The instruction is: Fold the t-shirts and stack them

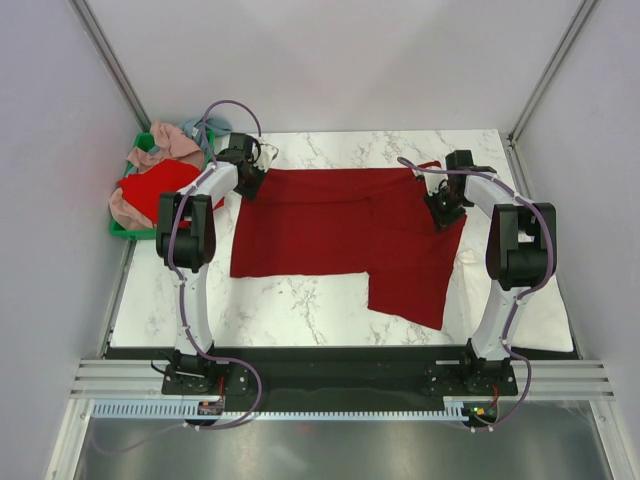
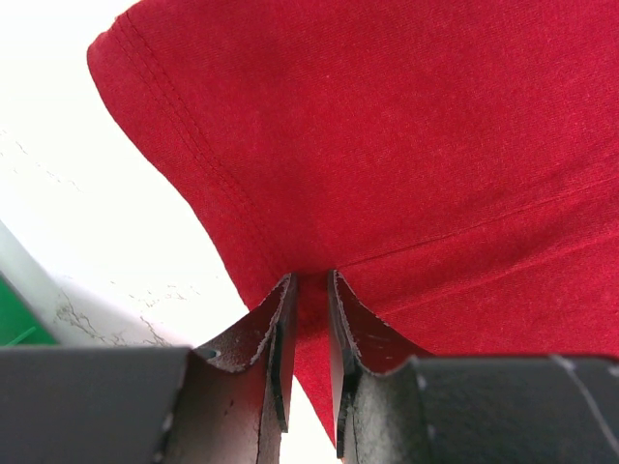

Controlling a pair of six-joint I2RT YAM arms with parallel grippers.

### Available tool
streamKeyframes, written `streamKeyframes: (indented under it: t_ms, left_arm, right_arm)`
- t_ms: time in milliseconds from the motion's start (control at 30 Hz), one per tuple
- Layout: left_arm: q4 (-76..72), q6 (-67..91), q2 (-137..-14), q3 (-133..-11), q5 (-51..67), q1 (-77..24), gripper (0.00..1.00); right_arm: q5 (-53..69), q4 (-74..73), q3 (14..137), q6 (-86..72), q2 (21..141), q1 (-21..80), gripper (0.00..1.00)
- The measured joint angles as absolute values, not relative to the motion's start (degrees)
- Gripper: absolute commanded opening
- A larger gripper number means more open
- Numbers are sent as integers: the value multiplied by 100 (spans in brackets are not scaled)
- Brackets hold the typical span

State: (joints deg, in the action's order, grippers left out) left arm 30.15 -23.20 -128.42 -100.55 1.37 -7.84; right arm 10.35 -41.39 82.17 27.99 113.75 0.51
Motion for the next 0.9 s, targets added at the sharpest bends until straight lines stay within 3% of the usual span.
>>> streamKeyframes:
  t_ms: [33,267,467,600,900]
  left_arm:
    - [3011,-2320,-12844,-10057,137,-784,26]
    - [3013,-2320,-12853,-10073,134,-784,26]
    - [3013,-2320,-12855,-10077,134,-784,26]
    - [3013,-2320,-12855,-10077,134,-784,26]
    - [3013,-2320,-12857,-10077,134,-784,26]
  right_arm:
    - [1020,-4130,8217,2779,11375,51,29]
    - [910,-4115,8217,2722,11375,49,36]
    - [921,-4110,8221,2689,11454,49,35]
    - [965,-4123,8256,2659,11535,49,26]
    - [996,-4128,8261,2635,11509,51,20]
